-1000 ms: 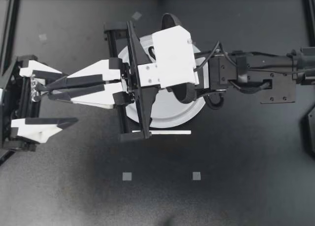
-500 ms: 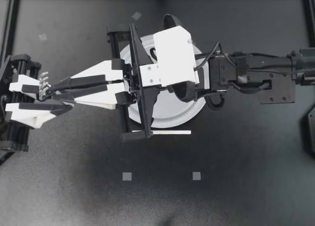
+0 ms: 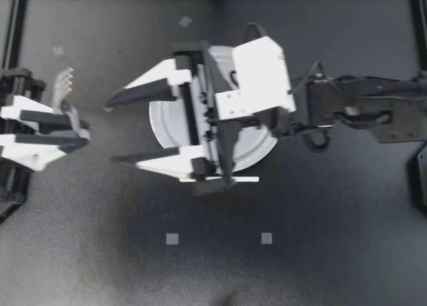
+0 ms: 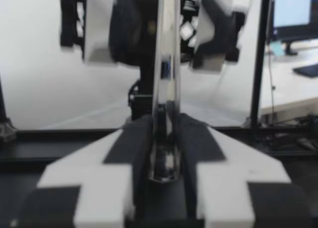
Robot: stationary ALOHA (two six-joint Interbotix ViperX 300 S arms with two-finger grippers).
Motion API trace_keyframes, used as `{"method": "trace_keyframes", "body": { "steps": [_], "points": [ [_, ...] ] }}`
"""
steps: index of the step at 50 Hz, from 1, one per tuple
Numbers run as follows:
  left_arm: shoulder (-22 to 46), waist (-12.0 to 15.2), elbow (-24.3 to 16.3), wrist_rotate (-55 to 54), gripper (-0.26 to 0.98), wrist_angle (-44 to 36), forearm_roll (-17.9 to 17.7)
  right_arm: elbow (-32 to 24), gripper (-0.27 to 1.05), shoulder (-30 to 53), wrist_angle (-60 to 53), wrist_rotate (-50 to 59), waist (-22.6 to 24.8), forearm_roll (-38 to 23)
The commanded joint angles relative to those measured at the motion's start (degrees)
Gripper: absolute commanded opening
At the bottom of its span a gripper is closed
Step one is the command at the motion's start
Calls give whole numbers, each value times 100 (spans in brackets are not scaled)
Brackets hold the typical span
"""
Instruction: Pick up the fork and place it on the plate.
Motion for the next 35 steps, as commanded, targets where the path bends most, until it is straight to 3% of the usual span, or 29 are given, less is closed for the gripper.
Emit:
{"method": "trace_keyframes", "body": {
  "steps": [1,9,15,25,35],
  "points": [
    [-255,18,-448,-9,1,791,0,255,71,-396,193,18,-35,237],
    [-378,229,-1283,-176,1,3735,-79,1327,71,-888,606,44,-18,1090],
    [-290,510,-1213,-844,1,4491,-105,2232,71,-1292,606,114,-18,1819],
    [-281,1090,-193,-2188,1,4491,35,3190,71,-1828,606,123,141,2487],
    [26,1178,642,-2979,1,3674,35,3340,71,-1714,571,123,229,2558]
  ]
}}
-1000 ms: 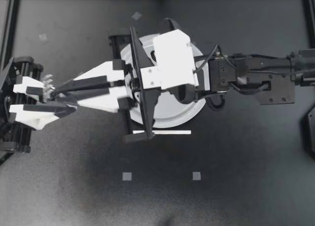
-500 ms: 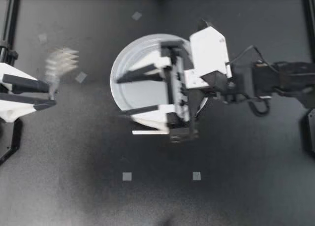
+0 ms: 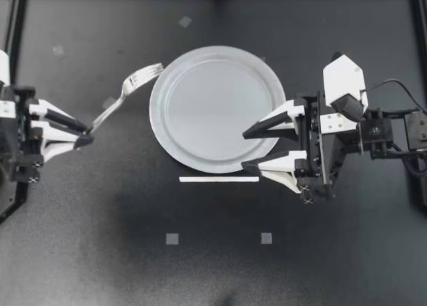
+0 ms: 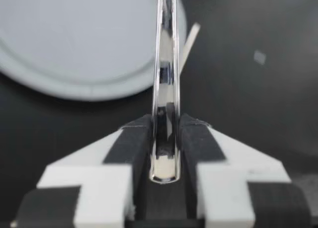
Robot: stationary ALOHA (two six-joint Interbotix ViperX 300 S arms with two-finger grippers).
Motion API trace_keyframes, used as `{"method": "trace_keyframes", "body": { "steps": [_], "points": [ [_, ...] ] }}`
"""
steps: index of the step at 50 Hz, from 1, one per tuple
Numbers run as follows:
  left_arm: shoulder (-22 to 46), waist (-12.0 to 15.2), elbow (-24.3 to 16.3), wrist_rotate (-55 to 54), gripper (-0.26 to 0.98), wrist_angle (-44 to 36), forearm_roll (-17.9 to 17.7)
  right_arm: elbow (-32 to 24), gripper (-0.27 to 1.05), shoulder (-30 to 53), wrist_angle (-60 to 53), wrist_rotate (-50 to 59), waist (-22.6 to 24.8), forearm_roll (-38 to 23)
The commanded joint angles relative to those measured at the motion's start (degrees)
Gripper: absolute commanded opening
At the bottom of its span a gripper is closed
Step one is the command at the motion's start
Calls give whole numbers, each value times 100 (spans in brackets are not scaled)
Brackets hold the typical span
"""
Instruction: Pick up the fork and place it on the plate.
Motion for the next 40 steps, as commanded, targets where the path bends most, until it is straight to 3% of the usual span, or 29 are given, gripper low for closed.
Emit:
{"method": "trace_keyframes", "body": {
  "steps": [1,23,40],
  "points": [
    [237,18,70,-193,1,-246,9,-44,71,35,-79,-18,53,18],
    [2083,18,-132,-26,1,-62,26,53,71,422,-448,-18,79,35],
    [3085,18,-308,141,1,-123,26,149,71,466,-571,123,79,53]
  ]
}}
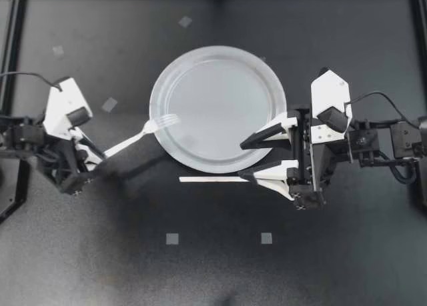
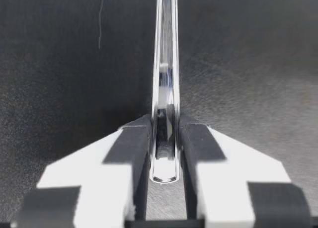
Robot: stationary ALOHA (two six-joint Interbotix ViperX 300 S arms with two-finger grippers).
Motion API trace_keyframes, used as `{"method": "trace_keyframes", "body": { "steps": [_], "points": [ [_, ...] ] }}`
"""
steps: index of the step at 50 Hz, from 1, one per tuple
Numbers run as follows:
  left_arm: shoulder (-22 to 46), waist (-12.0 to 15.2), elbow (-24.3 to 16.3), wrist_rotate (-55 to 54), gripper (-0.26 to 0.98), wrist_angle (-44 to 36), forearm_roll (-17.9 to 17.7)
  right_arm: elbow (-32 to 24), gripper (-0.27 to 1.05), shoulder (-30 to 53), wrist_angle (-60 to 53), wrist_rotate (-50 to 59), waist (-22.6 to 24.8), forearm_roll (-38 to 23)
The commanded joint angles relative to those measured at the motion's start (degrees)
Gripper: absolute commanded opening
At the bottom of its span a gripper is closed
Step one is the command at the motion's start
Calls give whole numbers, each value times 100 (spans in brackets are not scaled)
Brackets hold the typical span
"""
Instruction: Pick up the fork and place it on the plate.
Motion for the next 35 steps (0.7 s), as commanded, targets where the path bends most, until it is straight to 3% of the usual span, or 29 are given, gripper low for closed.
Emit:
{"method": "trace_keyframes", "body": {
  "steps": [1,16,35],
  "points": [
    [193,18,-211,26,1,-62,9,-53,71,-26,-88,35,26,18],
    [984,-62,-554,176,0,-149,9,-44,71,0,-105,97,79,18],
    [1081,-70,-589,123,1,-123,-26,-44,71,79,-202,105,88,18]
  ]
}}
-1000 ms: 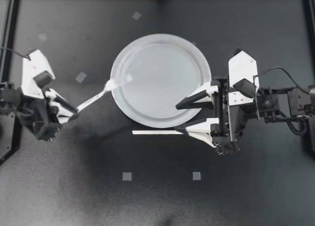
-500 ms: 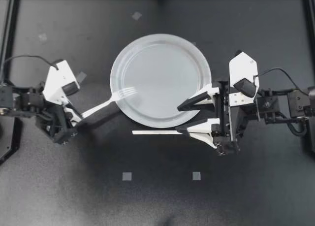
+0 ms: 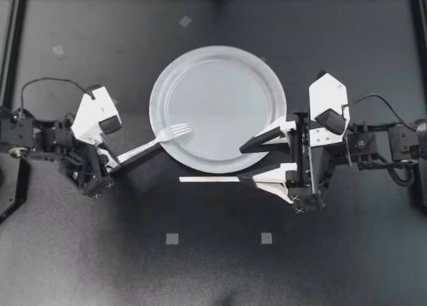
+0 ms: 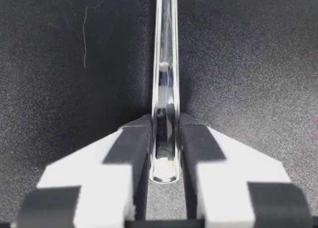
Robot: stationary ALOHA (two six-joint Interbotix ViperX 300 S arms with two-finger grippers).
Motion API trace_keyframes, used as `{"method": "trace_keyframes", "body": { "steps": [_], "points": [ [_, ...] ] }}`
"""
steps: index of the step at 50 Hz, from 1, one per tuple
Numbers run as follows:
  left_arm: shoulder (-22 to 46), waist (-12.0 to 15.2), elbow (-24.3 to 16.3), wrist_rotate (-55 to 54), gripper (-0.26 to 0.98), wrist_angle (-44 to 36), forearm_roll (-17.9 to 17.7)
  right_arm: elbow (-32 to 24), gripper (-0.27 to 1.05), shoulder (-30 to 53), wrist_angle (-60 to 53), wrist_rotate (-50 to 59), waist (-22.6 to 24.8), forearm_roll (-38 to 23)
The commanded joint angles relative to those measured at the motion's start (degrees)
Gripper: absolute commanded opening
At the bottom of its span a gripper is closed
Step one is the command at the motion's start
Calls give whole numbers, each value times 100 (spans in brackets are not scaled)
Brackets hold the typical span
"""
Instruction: Pick up the fork and place it on the plate.
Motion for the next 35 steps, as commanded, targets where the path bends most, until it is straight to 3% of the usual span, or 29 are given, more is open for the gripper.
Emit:
{"method": "trace_keyframes", "body": {
  "steps": [1,8,13,26,35],
  "points": [
    [-9,-9,-114,-9,1,-18,-18,-62,71,-26,-79,0,35,9],
    [114,-9,-167,-62,4,35,-105,-62,71,-18,-88,0,35,9],
    [193,-9,-246,-53,12,141,-114,-62,71,-18,-88,0,35,9],
    [246,-9,-343,-62,66,264,-114,-62,71,-9,-88,9,35,9],
    [220,-18,-413,-44,68,255,-114,-62,71,-9,-88,9,35,9]
  ]
}}
